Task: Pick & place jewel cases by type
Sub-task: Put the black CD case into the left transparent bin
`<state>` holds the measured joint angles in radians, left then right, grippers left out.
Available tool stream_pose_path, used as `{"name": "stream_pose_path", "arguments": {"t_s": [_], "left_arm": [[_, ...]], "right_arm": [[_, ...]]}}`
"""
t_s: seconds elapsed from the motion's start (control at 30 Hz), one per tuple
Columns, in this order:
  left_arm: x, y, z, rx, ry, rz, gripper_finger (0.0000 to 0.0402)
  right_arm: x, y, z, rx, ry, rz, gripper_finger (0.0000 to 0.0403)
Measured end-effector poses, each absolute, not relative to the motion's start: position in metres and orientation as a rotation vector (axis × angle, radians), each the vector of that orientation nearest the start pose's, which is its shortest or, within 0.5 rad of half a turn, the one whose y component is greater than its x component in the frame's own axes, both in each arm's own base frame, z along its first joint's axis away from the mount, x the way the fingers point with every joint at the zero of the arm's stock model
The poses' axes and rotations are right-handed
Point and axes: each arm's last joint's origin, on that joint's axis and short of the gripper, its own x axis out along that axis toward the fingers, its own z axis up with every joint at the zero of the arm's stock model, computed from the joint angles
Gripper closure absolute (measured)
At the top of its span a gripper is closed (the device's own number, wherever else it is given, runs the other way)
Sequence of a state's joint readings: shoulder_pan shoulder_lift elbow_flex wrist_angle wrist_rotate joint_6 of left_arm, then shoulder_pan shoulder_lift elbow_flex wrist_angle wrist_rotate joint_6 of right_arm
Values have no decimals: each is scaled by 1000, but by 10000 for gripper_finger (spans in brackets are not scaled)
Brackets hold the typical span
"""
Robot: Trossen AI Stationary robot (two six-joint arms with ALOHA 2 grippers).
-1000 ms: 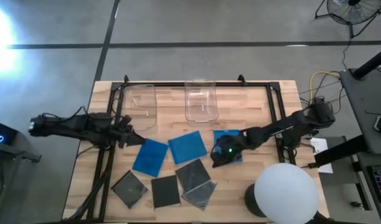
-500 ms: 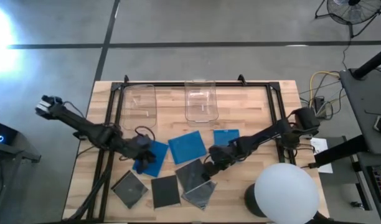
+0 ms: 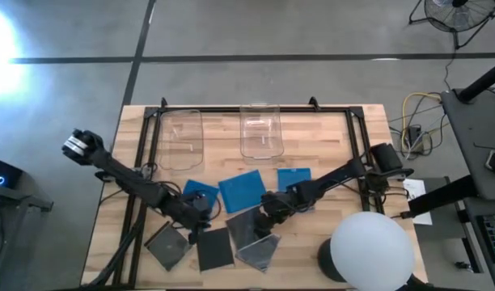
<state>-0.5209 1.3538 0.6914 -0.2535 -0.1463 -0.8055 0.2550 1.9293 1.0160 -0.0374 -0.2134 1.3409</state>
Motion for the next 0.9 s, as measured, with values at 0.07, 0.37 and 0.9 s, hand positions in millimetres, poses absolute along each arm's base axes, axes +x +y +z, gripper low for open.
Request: {"name": "stream_pose_path", "arguments": {"t_s": [0.07,0.37,0.9], "left_arm": [[225,-122,175,-430,949,25,308],[244,-123,140,-408,1023,31,308],[281,-130,125,-366,1038,3,308]], "right_arm": [[354,99,113,1202,1091,-285,200],[355,99,114,1234,1072,-290,200],[357,97,113,1271,1033,-279,200]]}}
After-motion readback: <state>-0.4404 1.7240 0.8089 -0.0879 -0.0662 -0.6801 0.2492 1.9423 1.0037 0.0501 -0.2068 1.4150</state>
